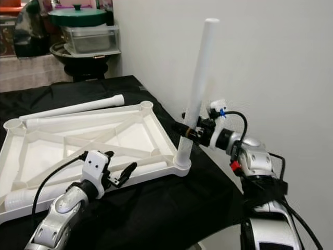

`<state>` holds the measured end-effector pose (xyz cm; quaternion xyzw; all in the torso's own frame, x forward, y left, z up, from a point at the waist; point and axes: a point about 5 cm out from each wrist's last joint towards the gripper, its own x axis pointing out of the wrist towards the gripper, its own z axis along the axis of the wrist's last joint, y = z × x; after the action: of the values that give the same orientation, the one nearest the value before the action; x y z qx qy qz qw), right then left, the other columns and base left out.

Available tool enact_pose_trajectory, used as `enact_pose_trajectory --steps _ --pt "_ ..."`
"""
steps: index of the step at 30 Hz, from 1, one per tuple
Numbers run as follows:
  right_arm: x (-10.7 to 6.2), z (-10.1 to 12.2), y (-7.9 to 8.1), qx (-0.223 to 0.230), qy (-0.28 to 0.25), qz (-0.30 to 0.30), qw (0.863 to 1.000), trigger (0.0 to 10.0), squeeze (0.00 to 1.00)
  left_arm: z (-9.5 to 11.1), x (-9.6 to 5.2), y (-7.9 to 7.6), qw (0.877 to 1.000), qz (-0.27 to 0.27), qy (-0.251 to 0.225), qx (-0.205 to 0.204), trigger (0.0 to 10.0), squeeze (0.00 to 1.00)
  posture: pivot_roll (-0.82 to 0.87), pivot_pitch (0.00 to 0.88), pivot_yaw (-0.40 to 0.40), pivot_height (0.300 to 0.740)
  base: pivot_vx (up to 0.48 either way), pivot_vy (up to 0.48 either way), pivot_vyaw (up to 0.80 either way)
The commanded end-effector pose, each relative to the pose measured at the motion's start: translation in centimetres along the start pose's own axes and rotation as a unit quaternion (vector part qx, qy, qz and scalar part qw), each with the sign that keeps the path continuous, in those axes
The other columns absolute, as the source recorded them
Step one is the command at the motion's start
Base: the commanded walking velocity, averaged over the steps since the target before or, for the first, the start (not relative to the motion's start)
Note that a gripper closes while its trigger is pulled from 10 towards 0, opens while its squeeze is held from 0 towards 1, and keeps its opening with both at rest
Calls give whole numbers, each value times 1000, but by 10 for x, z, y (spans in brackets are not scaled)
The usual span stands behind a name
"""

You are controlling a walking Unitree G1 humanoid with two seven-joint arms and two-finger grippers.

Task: Building children table

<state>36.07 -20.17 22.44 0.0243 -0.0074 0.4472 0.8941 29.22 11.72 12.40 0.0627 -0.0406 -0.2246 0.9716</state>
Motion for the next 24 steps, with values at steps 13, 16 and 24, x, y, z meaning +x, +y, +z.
enact_pose_trajectory --steps 13,16,24 --pt "5 3 6 -1 3 129 992 157 0 -3 -3 -1 1000 0 8 4 10000 0 92 0 -89 740 0 0 0" --pt "8 3 -3 2 3 65 998 0 0 -3 -3 -2 1000 0 7 3 10000 0 90 0 -87 740 0 0 0" --pt "15 -14 -26 -24 67 -167 983 0 0 -4 -3 -1 1000 -2 7 4 10000 0 86 0 -82 740 0 0 0"
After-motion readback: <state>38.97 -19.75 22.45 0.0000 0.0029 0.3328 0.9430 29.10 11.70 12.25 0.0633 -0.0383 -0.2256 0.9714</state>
